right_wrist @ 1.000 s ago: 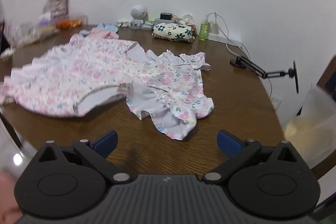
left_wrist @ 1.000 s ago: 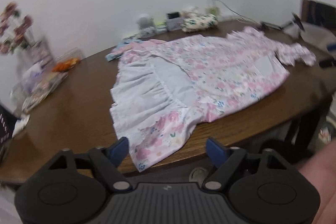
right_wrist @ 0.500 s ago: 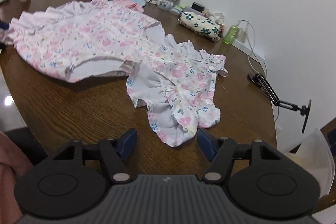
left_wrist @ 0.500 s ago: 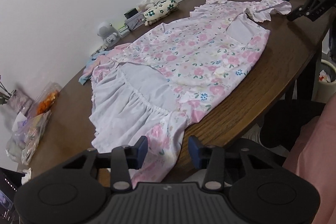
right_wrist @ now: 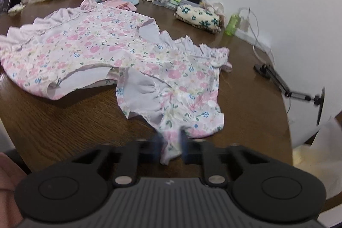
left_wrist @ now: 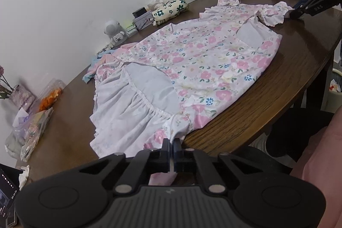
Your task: Fold clothes
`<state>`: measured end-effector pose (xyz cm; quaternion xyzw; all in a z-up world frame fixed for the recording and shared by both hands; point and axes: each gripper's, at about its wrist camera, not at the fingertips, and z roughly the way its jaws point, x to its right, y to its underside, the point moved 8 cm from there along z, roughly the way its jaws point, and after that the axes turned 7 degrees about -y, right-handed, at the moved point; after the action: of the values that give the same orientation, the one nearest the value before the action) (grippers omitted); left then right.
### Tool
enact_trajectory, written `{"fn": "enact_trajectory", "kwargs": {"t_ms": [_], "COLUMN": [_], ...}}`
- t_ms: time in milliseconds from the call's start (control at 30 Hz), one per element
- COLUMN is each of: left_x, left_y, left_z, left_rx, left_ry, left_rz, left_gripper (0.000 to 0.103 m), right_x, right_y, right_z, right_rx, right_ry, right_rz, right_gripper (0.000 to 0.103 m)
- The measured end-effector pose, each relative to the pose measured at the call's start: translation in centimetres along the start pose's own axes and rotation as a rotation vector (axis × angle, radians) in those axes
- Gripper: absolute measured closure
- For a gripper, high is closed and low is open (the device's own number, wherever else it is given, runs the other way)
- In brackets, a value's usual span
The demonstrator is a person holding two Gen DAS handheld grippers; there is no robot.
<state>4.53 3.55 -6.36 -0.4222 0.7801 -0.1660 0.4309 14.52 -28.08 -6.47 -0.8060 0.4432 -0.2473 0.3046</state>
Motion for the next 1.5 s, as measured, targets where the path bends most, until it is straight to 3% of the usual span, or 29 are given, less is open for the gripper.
{"fn": "enact_trajectory", "kwargs": {"t_ms": [67, 233, 400, 500, 600, 767, 933, 1033, 1100, 1167, 1200, 1367, 1500], "left_x": [-0.1, -0.7, -4.0, -6.2, -7.3, -8.3, -8.9, -9.4, -10.4, -11.6, -12.0, -12.6, -12.7], "left_y": [-0.2, -1.4, -4.9, -8.2, -10.8, -11.1, -10.5, -10.6, -10.6, -10.4, -10.1, -8.4, -7.9], "left_z": [-0.2, -1.6, -1.5, 1.7, 7.9, 16.7, 18.2, 17.6, 16.7, 15.7, 15.4, 16.1, 17.2], "left_rx": [0.003, 0.019, 0.054, 0.050, -0.026, -0.144, -0.132, -0.114, -0.097, -0.081, -0.081, -0.127, -0.138], "left_ry": [0.002, -0.007, -0.052, -0.071, -0.033, 0.009, 0.044, 0.112, 0.151, 0.176, 0.198, 0.288, 0.305], "left_rz": [0.007, 0.065, 0.156, 0.258, 0.303, 0.291, 0.238, 0.158, 0.098, 0.045, 0.027, 0.008, -0.013], "left_gripper": [0.103, 0.103, 0.103, 0.103, 0.102, 0.100, 0.100, 0.090, 0.068, 0.055, 0.054, 0.051, 0.052], "right_x": [0.1, 0.3, 1.7, 3.5, 5.3, 6.8, 7.0, 7.2, 7.3, 7.5, 7.7, 7.9, 3.4], "right_y": [-0.1, -1.2, -4.5, -7.6, -10.2, -9.4, -8.6, -8.4, -8.4, -9.1, -9.6, -12.8, -15.5], "right_z": [-0.1, -1.6, -3.5, -2.5, 1.3, 7.9, 8.8, 8.8, 8.4, 7.7, 7.2, 4.5, 5.0], "right_rx": [-0.003, -0.002, -0.010, -0.048, -0.133, -0.280, -0.308, -0.320, -0.316, -0.296, -0.275, -0.135, -0.081], "right_ry": [0.003, 0.000, -0.021, -0.031, -0.057, -0.093, -0.109, -0.109, -0.112, -0.116, -0.122, -0.205, -0.376], "right_rz": [0.002, -0.025, -0.076, -0.125, -0.131, -0.081, -0.048, -0.044, -0.028, 0.005, 0.025, 0.137, 0.112], "right_gripper": [0.099, 0.101, 0.101, 0.101, 0.101, 0.100, 0.100, 0.099, 0.092, 0.060, 0.055, 0.054, 0.049]}}
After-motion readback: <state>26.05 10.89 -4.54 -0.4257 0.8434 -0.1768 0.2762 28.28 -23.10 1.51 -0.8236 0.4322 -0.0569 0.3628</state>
